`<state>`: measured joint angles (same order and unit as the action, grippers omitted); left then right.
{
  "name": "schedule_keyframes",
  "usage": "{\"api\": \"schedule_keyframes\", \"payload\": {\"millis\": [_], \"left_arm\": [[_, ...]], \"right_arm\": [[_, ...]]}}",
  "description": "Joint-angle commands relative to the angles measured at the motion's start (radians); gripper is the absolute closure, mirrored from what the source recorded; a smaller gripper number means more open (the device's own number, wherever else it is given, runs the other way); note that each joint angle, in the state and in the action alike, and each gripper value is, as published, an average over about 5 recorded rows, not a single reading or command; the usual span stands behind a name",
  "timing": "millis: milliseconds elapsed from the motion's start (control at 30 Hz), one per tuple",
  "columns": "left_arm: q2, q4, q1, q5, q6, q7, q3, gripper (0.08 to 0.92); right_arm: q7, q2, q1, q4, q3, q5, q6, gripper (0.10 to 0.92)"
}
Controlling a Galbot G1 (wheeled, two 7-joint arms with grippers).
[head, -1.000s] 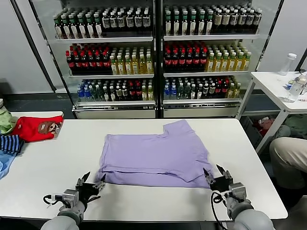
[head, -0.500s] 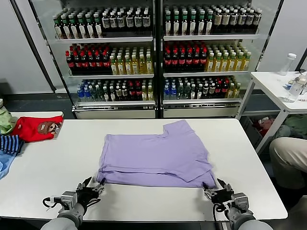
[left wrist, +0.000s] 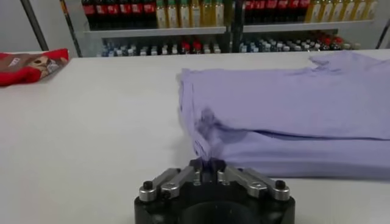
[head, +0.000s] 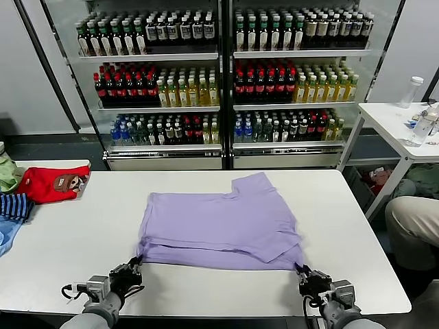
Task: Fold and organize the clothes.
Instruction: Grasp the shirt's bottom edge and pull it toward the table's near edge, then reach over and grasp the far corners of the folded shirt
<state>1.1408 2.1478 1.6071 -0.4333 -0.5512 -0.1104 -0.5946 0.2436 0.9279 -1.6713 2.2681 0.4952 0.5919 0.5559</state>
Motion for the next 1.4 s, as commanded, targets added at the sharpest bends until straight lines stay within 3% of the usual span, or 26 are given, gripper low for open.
{"api": "schedule_keyframes", "payload": {"millis": [33,267,433,567,700,867,1033,1167,1400], "left_arm": [[-0.044,0.151,0.178,-0.012,0.004,-0.001,-0.073,0.901],[-0.062,0.065,0.171,0.012,0.009,0.004,-0.095,0.871],[-0.066,0.130,0.158,0.012,0.006,-0.003,-0.165,0.743],[-0.081,0.139,0.068,-0.004,0.004,0.008,-0.204,0.622],[-0.097,0.034,-0.115,-0.014,0.009,0.055,-0.134,0.518],[-0.111,-0.216,-0.388,0.030,0.042,0.116,0.007,0.379],[-0.106,-0.471,-0.541,0.078,0.076,0.179,0.078,0.238],[-0.095,-0.584,-0.614,0.070,0.079,0.229,0.098,0.183],[-0.079,-0.689,-0.699,0.074,0.088,0.300,0.128,0.177]], "right_arm": [[0.000,-0.004,-0.232,0.191,0.113,-0.005,0.009,0.905],[-0.001,0.021,-0.246,0.201,0.045,-0.088,0.006,0.880],[-0.005,-0.001,-0.198,0.248,0.136,-0.026,0.010,0.746],[0.004,-0.021,-0.039,0.214,0.176,0.033,-0.004,0.633],[0.023,-0.001,0.294,0.052,0.016,0.044,0.018,0.521],[0.026,0.076,0.721,-0.262,-0.262,-0.010,0.023,0.374],[-0.003,0.195,0.985,-0.576,-0.408,-0.082,0.013,0.240],[-0.009,0.273,1.108,-0.767,-0.460,-0.087,0.011,0.205],[-0.006,0.389,1.187,-0.982,-0.468,-0.112,-0.004,0.202]]}}
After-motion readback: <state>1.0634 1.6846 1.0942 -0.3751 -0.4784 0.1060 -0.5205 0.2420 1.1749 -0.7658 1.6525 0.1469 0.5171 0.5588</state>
